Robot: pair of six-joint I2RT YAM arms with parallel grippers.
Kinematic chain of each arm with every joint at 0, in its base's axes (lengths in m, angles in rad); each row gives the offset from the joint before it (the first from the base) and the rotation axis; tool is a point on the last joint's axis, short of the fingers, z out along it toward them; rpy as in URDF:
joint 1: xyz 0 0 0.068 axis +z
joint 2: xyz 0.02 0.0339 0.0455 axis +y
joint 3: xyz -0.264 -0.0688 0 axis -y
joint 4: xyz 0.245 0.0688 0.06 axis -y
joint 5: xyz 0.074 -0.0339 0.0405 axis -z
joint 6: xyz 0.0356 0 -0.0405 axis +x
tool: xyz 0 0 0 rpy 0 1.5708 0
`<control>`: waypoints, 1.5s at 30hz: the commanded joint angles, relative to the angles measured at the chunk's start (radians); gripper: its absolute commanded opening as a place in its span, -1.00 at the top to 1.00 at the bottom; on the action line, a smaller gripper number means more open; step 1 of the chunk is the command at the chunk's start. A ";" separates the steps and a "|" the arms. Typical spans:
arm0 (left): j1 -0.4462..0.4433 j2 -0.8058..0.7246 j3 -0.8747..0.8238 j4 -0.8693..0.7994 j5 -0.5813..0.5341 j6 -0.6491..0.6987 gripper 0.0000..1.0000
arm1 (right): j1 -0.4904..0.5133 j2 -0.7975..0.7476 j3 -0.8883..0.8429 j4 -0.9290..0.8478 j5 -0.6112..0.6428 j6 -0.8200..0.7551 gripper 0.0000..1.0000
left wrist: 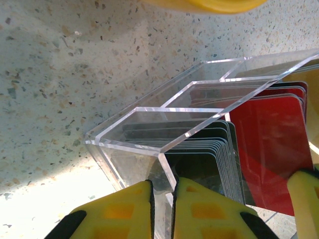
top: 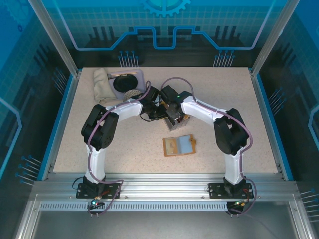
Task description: Put the credit cards into the card holder
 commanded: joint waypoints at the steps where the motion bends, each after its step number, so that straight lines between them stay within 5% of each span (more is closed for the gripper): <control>1: 0.000 0.039 -0.052 -0.103 -0.023 -0.005 0.68 | -0.017 -0.051 -0.006 -0.041 -0.008 0.012 1.00; 6: -0.002 0.032 -0.049 -0.103 -0.021 -0.005 0.68 | -0.040 -0.103 -0.004 -0.063 -0.106 0.054 1.00; 14: 0.003 -0.061 -0.070 -0.044 0.011 -0.043 0.51 | -0.149 -0.256 -0.087 -0.004 -0.435 0.176 1.00; 25: 0.023 -0.337 -0.220 0.266 0.138 -0.250 -0.32 | -0.392 -0.529 -0.330 0.283 -0.975 0.480 1.00; 33: 0.017 -0.350 -0.262 0.606 0.327 -0.473 -0.58 | -0.456 -0.584 -0.386 0.408 -1.150 0.644 1.00; 40: -0.004 -0.304 -0.224 0.738 0.411 -0.535 -0.58 | -0.460 -0.559 -0.413 0.506 -1.238 0.725 1.00; 45: -0.007 -0.316 -0.218 0.784 0.429 -0.563 0.13 | -0.470 -0.535 -0.421 0.485 -1.235 0.716 1.00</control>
